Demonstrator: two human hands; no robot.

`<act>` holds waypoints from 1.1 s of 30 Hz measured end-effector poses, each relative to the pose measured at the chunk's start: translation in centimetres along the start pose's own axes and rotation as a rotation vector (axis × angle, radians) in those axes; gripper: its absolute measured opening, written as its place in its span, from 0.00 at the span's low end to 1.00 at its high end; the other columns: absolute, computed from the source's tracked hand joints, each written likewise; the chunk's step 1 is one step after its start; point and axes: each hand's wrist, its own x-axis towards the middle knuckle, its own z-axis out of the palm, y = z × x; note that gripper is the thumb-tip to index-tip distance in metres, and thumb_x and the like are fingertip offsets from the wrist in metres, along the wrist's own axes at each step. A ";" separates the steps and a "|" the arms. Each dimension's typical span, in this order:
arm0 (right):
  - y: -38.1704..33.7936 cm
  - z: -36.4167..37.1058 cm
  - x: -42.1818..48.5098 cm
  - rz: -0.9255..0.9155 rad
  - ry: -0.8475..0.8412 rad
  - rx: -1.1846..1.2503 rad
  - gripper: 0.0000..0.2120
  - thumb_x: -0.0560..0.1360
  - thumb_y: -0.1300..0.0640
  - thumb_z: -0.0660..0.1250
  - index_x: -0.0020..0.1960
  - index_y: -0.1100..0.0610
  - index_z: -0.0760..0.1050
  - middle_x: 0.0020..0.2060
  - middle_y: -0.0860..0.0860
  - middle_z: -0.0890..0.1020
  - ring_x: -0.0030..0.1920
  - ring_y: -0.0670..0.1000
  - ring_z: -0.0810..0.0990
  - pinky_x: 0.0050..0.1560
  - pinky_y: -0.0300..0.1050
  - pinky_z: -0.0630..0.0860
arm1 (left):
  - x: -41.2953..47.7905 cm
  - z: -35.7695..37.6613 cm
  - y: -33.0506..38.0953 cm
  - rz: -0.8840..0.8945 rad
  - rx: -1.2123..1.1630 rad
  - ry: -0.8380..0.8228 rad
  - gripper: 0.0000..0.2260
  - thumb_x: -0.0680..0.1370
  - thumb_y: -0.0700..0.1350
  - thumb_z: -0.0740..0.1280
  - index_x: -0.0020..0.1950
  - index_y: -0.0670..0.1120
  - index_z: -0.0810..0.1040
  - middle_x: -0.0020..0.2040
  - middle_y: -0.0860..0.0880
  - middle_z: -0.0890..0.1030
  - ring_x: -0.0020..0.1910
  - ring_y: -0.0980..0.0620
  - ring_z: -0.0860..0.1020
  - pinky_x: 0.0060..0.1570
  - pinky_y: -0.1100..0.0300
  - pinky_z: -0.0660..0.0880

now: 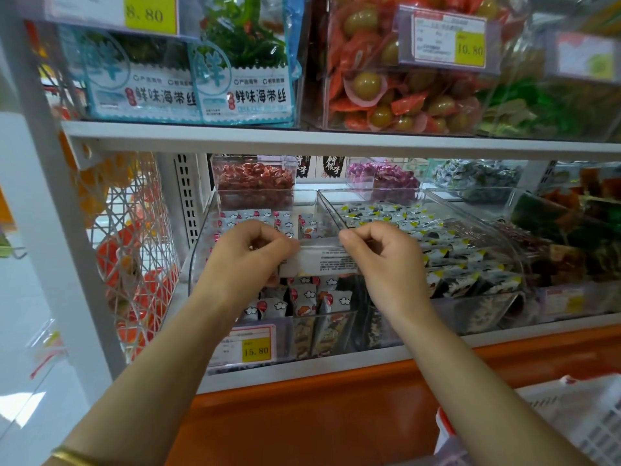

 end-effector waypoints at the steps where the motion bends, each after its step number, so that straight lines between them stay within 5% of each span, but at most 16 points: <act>1: 0.0 0.1 0.0 -0.011 -0.009 0.001 0.08 0.75 0.59 0.67 0.38 0.57 0.77 0.29 0.44 0.75 0.32 0.40 0.74 0.33 0.29 0.67 | 0.1 -0.2 0.0 0.013 0.021 0.023 0.07 0.73 0.46 0.70 0.38 0.44 0.78 0.38 0.46 0.80 0.37 0.50 0.79 0.41 0.54 0.80; 7: 0.0 -0.1 0.1 -0.029 -0.087 0.021 0.07 0.75 0.58 0.67 0.40 0.59 0.80 0.34 0.51 0.80 0.35 0.44 0.76 0.37 0.36 0.72 | 0.7 -1.5 -0.3 0.087 0.103 0.065 0.09 0.72 0.47 0.71 0.33 0.46 0.81 0.33 0.47 0.81 0.32 0.51 0.77 0.39 0.54 0.80; 12: 0.2 -1.0 0.9 0.117 -0.237 0.169 0.08 0.74 0.60 0.67 0.37 0.52 0.80 0.35 0.49 0.82 0.36 0.48 0.82 0.35 0.41 0.80 | 0.7 -1.7 -0.4 0.151 0.111 0.057 0.08 0.73 0.46 0.70 0.33 0.49 0.81 0.31 0.51 0.81 0.28 0.59 0.76 0.32 0.67 0.76; 16: 0.9 -1.6 1.4 0.213 -0.306 0.200 0.08 0.74 0.59 0.67 0.37 0.53 0.81 0.34 0.48 0.82 0.38 0.47 0.81 0.38 0.43 0.80 | 0.6 -1.4 -0.3 0.169 0.117 0.038 0.09 0.73 0.46 0.70 0.32 0.50 0.81 0.33 0.48 0.81 0.30 0.57 0.75 0.33 0.65 0.76; 20: 1.3 -1.7 1.2 0.313 -0.334 0.321 0.10 0.73 0.59 0.67 0.34 0.53 0.81 0.31 0.47 0.83 0.34 0.46 0.80 0.31 0.37 0.75 | 0.4 -1.2 -0.2 0.177 0.103 0.027 0.10 0.73 0.45 0.70 0.31 0.50 0.80 0.31 0.50 0.81 0.29 0.59 0.74 0.31 0.67 0.74; 23: 1.6 -1.6 1.2 0.326 -0.315 0.330 0.10 0.72 0.58 0.68 0.33 0.53 0.81 0.32 0.49 0.83 0.37 0.50 0.80 0.36 0.43 0.76 | 0.5 -1.1 -0.2 0.176 0.099 0.018 0.09 0.73 0.45 0.70 0.32 0.50 0.80 0.30 0.53 0.80 0.28 0.61 0.74 0.30 0.70 0.74; 28: 1.8 -1.5 1.3 0.369 -0.227 0.384 0.11 0.73 0.58 0.68 0.34 0.56 0.82 0.33 0.53 0.84 0.37 0.52 0.83 0.34 0.44 0.79 | 0.4 -1.2 -0.2 0.062 -0.056 -0.088 0.07 0.76 0.45 0.66 0.42 0.48 0.83 0.38 0.52 0.84 0.40 0.54 0.82 0.41 0.65 0.79; 33: 1.7 -1.0 1.3 0.400 -0.142 0.415 0.12 0.73 0.57 0.69 0.31 0.56 0.81 0.33 0.53 0.85 0.35 0.51 0.84 0.32 0.40 0.80 | 0.5 -0.9 -0.9 0.166 0.220 -0.091 0.11 0.76 0.46 0.67 0.58 0.52 0.79 0.46 0.56 0.82 0.42 0.58 0.79 0.40 0.71 0.76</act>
